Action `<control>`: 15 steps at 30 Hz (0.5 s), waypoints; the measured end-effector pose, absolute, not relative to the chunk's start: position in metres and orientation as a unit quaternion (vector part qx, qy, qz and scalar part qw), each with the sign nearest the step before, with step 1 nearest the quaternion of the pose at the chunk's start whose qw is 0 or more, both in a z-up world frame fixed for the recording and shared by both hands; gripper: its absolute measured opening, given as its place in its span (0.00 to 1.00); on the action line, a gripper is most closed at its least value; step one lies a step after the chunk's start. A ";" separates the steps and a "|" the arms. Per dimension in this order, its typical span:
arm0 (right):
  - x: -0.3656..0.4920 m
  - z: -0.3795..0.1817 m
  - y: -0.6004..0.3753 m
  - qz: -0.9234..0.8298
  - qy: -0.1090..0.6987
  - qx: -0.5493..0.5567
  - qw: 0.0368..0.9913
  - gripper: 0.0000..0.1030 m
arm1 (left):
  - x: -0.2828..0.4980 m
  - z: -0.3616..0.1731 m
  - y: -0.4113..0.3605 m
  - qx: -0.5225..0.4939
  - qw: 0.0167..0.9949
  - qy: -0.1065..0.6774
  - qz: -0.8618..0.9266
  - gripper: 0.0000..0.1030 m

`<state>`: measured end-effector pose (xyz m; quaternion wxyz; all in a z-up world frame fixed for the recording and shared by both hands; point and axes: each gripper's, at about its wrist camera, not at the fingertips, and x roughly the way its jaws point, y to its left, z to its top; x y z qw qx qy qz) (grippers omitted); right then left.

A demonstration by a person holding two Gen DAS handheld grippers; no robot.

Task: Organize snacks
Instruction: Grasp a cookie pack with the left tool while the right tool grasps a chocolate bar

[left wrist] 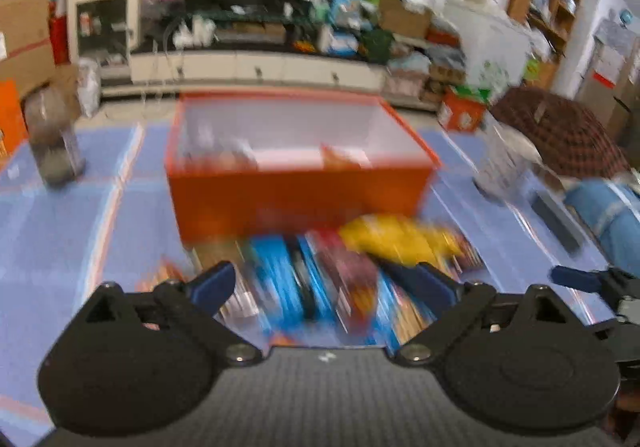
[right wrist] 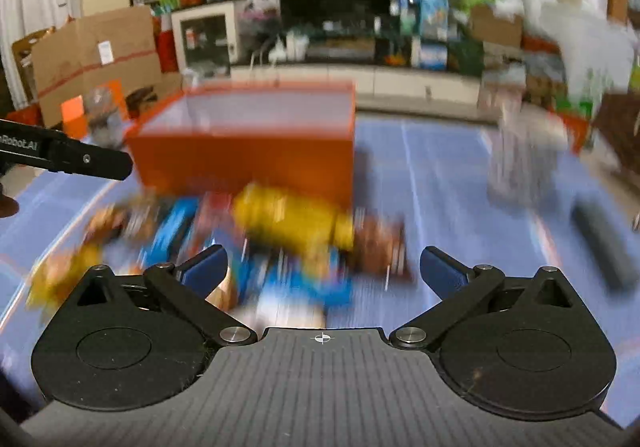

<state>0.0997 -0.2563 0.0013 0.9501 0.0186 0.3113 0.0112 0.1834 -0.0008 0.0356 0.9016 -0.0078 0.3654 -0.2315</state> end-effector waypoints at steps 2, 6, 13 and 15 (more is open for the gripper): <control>0.072 -0.019 -0.259 0.014 0.329 0.025 0.944 0.93 | 0.156 0.021 -0.006 0.003 0.893 0.379 -0.242 0.91; 0.041 -0.044 -0.258 0.014 0.345 0.002 0.939 0.93 | 0.116 -0.006 -0.018 0.044 0.883 0.390 -0.258 0.91; 0.050 -0.054 -0.254 0.052 0.353 -0.045 0.933 0.90 | 0.107 -0.024 -0.054 0.138 0.869 0.358 -0.313 0.91; 0.054 -0.059 -0.255 0.065 0.361 -0.060 0.928 0.90 | 0.113 -0.032 -0.064 0.159 0.864 0.354 -0.321 0.87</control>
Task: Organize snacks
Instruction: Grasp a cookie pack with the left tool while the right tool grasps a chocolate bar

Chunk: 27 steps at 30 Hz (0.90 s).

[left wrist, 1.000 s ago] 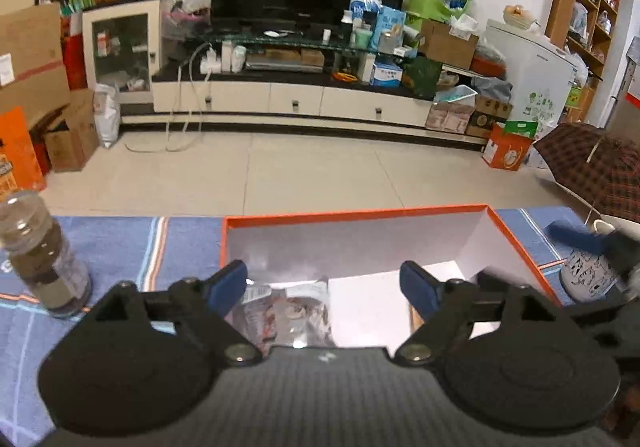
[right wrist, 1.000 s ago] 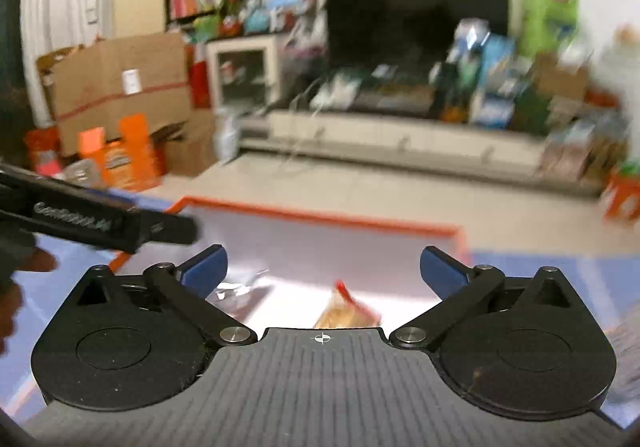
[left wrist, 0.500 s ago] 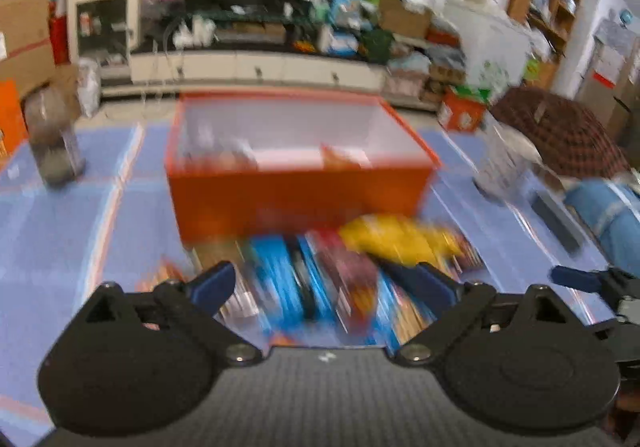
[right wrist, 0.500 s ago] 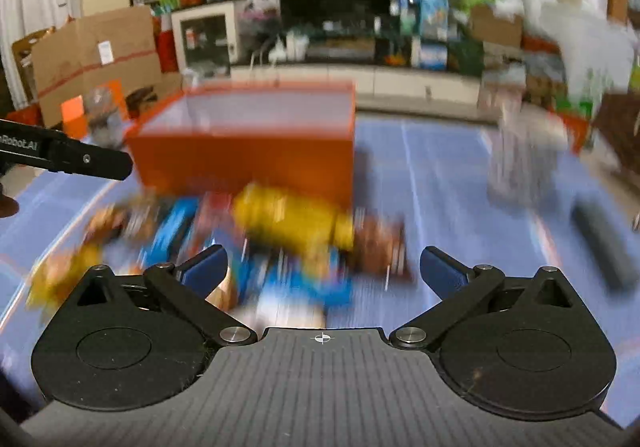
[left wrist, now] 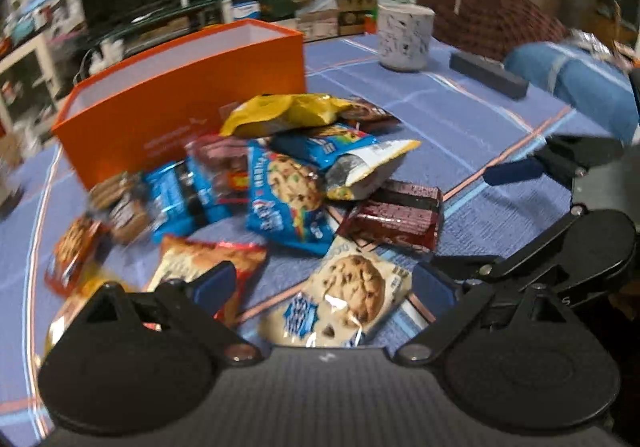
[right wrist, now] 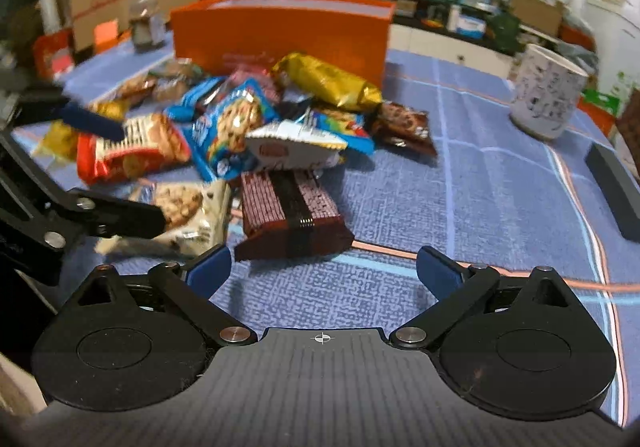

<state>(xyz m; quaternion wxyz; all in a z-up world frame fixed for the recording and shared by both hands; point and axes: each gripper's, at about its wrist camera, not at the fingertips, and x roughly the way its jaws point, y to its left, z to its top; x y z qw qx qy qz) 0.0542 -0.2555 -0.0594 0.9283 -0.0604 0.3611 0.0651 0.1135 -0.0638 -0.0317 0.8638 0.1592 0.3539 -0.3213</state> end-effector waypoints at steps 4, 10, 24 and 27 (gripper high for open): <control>0.064 -0.071 -0.256 0.075 0.364 -0.057 0.926 0.90 | 0.129 -0.045 -0.065 0.153 0.849 0.372 -0.342 0.81; 0.071 -0.080 -0.261 0.086 0.337 -0.032 0.937 0.94 | 0.142 -0.055 -0.052 0.103 0.830 0.394 -0.382 0.82; 0.085 -0.066 -0.228 0.094 0.333 -0.097 0.933 0.86 | 0.130 -0.053 -0.034 0.113 0.835 0.403 -0.357 0.77; 0.093 -0.069 -0.226 0.105 0.348 -0.072 0.929 0.75 | 0.129 -0.051 -0.036 0.111 0.834 0.410 -0.352 0.73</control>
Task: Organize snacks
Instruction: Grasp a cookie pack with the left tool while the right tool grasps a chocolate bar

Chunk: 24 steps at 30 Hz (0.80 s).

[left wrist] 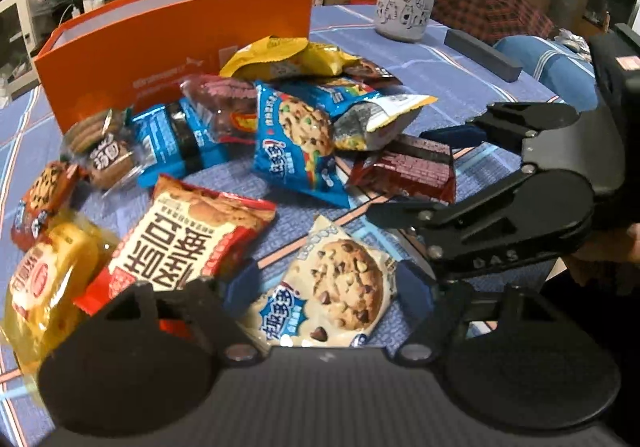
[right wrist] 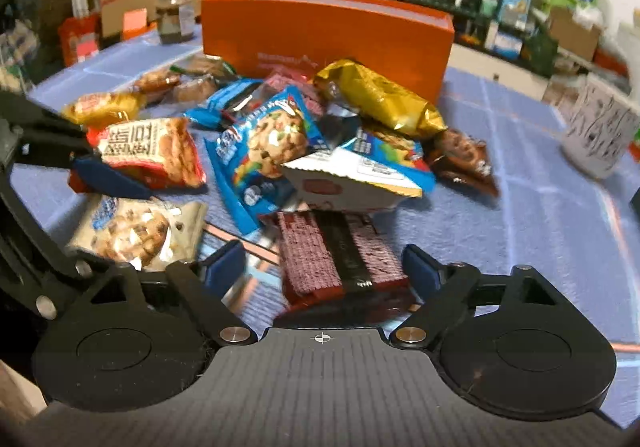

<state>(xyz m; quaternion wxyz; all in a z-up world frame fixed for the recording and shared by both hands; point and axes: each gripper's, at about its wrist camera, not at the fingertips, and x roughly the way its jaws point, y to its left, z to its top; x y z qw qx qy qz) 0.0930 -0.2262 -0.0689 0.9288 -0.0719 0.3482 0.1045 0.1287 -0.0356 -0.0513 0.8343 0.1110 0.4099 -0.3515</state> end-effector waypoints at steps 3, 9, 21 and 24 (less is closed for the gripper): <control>0.094 -0.070 -0.232 0.096 0.349 -0.059 0.930 0.71 | 0.125 -0.052 -0.036 0.113 0.828 0.412 -0.364 0.70; 0.089 -0.072 -0.233 0.113 0.338 -0.044 0.933 0.43 | 0.118 -0.052 -0.042 0.137 0.835 0.403 -0.349 0.53; 0.041 -0.061 -0.241 0.120 0.333 -0.043 0.934 0.40 | 0.112 -0.016 -0.010 0.051 0.852 0.417 -0.312 0.50; 0.030 -0.044 -0.250 0.116 0.316 -0.002 0.941 0.40 | 0.125 -0.001 -0.007 0.041 0.854 0.411 -0.316 0.50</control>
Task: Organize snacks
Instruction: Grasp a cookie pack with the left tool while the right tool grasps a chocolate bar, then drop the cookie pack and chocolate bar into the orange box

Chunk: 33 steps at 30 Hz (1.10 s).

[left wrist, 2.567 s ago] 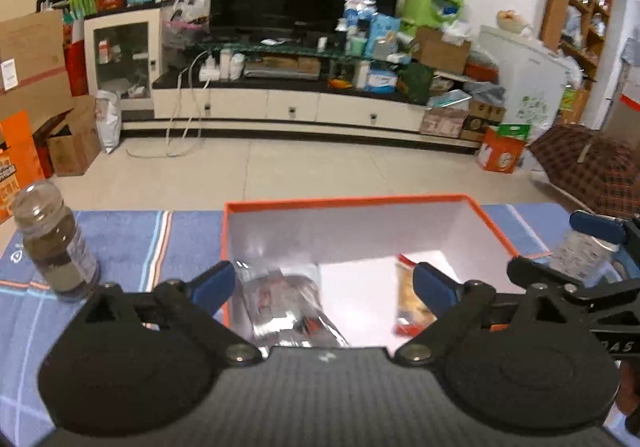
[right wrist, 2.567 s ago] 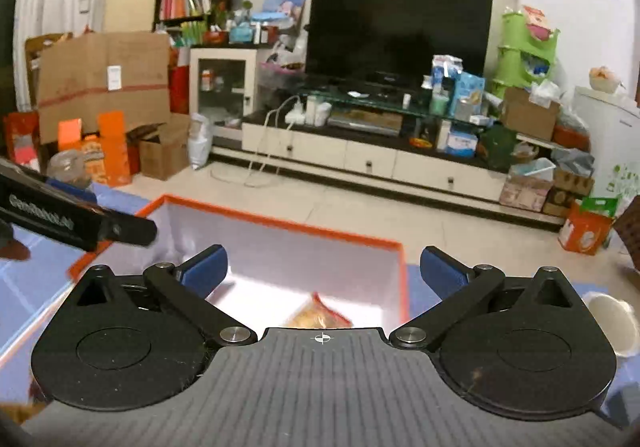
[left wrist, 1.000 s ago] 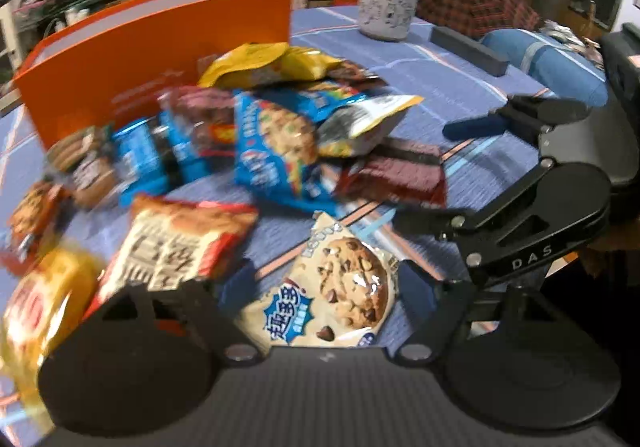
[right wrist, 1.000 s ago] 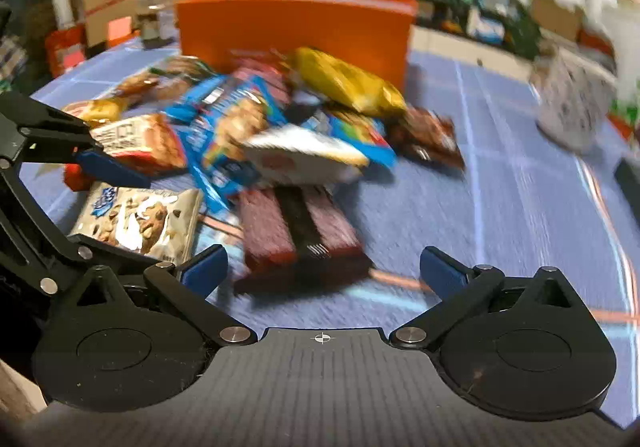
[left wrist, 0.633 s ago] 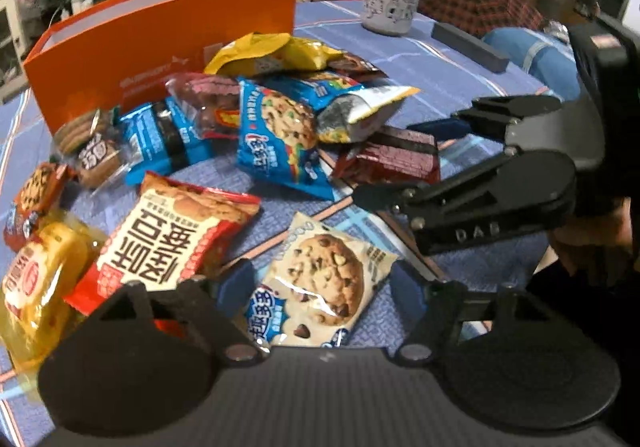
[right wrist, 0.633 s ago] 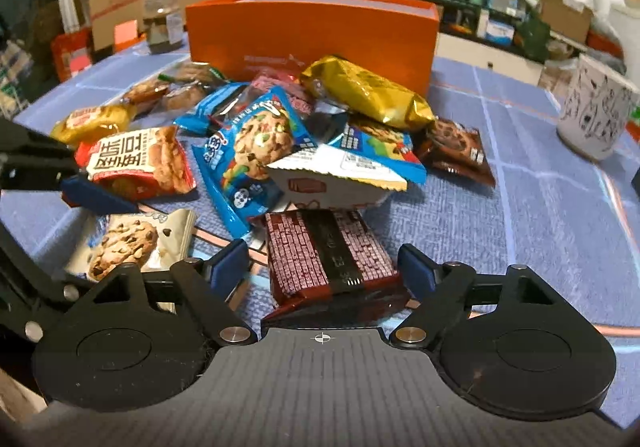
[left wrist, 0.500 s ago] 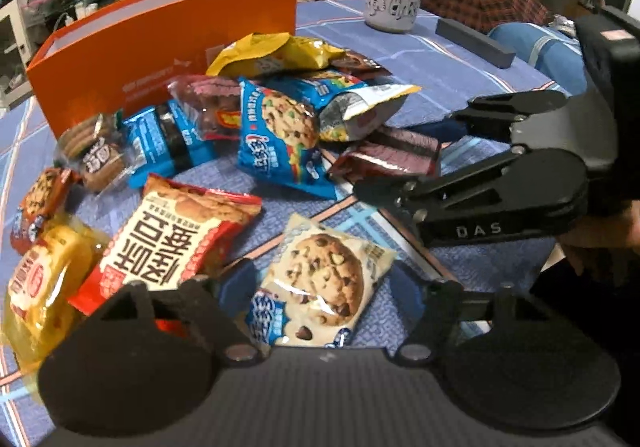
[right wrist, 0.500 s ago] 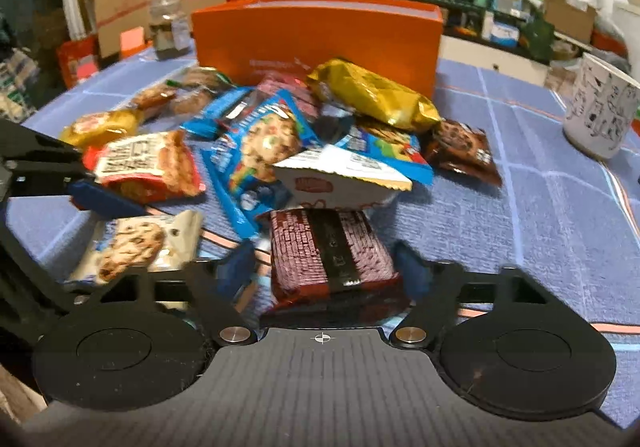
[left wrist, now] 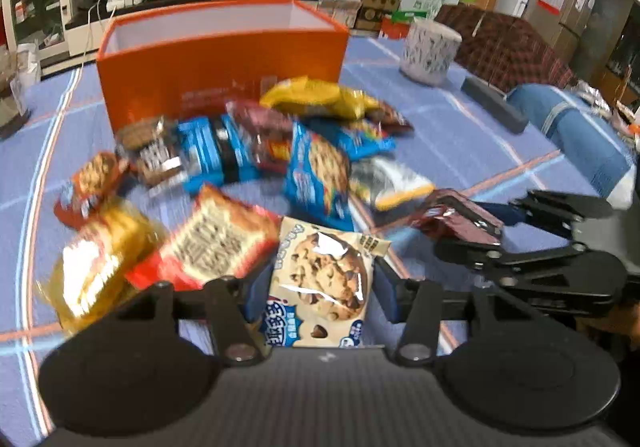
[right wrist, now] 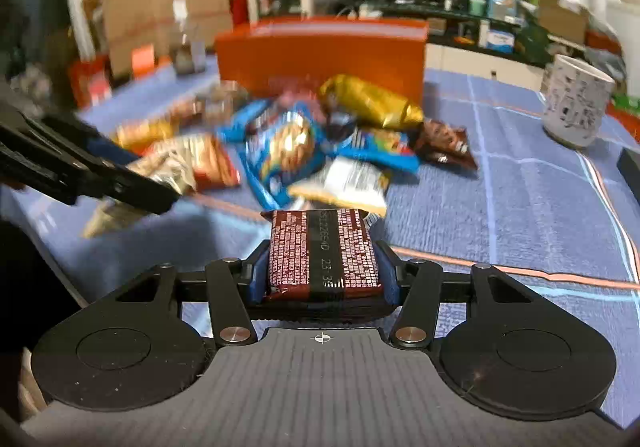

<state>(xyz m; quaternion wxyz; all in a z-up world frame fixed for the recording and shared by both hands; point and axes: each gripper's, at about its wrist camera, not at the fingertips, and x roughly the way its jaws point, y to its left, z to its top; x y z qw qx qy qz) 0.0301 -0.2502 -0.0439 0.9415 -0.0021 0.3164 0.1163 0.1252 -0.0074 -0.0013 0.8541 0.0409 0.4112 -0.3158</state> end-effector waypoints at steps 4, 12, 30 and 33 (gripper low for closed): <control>0.056 -0.001 -0.260 0.126 0.273 0.022 0.953 0.40 | 0.167 0.027 -0.010 0.037 0.874 0.382 -0.297 0.50; 0.211 0.063 -0.251 0.122 0.220 -0.034 0.967 0.40 | 0.304 0.076 -0.025 0.025 0.908 0.334 -0.250 0.50; 0.291 0.045 -0.220 0.125 0.232 -0.047 0.963 0.68 | 0.339 0.063 -0.017 0.039 0.926 0.312 -0.209 0.70; 0.240 0.049 -0.221 0.127 0.218 -0.031 0.967 0.71 | 0.294 0.063 -0.002 0.037 0.928 0.306 -0.209 0.72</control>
